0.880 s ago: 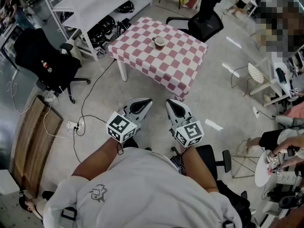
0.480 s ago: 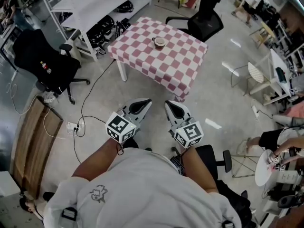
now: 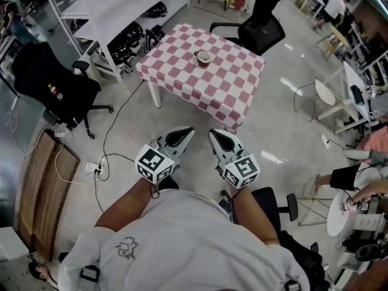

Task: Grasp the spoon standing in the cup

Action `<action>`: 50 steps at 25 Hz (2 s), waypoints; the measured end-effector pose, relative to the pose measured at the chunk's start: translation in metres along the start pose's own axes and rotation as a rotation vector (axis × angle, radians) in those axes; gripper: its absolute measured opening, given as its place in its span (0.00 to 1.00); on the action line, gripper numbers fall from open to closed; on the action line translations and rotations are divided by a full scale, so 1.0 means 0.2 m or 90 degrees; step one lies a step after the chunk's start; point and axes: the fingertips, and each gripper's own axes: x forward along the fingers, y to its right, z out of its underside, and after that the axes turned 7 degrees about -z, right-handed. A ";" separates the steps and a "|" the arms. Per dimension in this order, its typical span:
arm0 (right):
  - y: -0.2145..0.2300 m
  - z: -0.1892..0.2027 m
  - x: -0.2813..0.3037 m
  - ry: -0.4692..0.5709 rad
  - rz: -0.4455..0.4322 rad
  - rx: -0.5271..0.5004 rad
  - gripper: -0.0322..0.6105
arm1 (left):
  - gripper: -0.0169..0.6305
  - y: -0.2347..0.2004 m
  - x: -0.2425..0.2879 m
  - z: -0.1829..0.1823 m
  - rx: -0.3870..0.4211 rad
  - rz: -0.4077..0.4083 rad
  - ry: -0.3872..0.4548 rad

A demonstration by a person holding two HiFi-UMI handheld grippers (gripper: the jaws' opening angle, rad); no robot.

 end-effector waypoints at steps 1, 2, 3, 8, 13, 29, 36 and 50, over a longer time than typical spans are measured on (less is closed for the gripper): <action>0.01 -0.01 0.04 0.000 0.000 -0.001 0.10 | 0.05 -0.04 0.00 -0.01 0.000 0.003 0.002; 0.02 -0.01 0.08 -0.001 -0.001 -0.003 0.10 | 0.05 -0.08 0.01 -0.02 0.000 0.005 0.004; 0.03 -0.02 0.12 -0.001 -0.001 -0.006 0.10 | 0.05 -0.12 0.01 -0.03 0.000 0.007 0.007; 0.09 -0.08 0.37 0.001 0.007 -0.006 0.10 | 0.05 -0.37 0.03 -0.09 0.006 0.020 0.010; 0.11 -0.16 0.59 0.009 0.018 -0.006 0.10 | 0.05 -0.55 0.02 -0.17 0.017 0.044 0.006; 0.26 -0.10 0.91 -0.014 0.008 0.005 0.10 | 0.05 -0.91 0.08 -0.14 0.004 0.035 -0.010; 0.43 -0.10 0.99 -0.019 -0.018 0.006 0.10 | 0.05 -1.01 0.21 -0.13 -0.004 0.010 -0.014; 1.13 -0.17 1.02 -0.017 -0.060 -0.010 0.10 | 0.05 -1.17 0.87 -0.21 -0.003 -0.042 0.007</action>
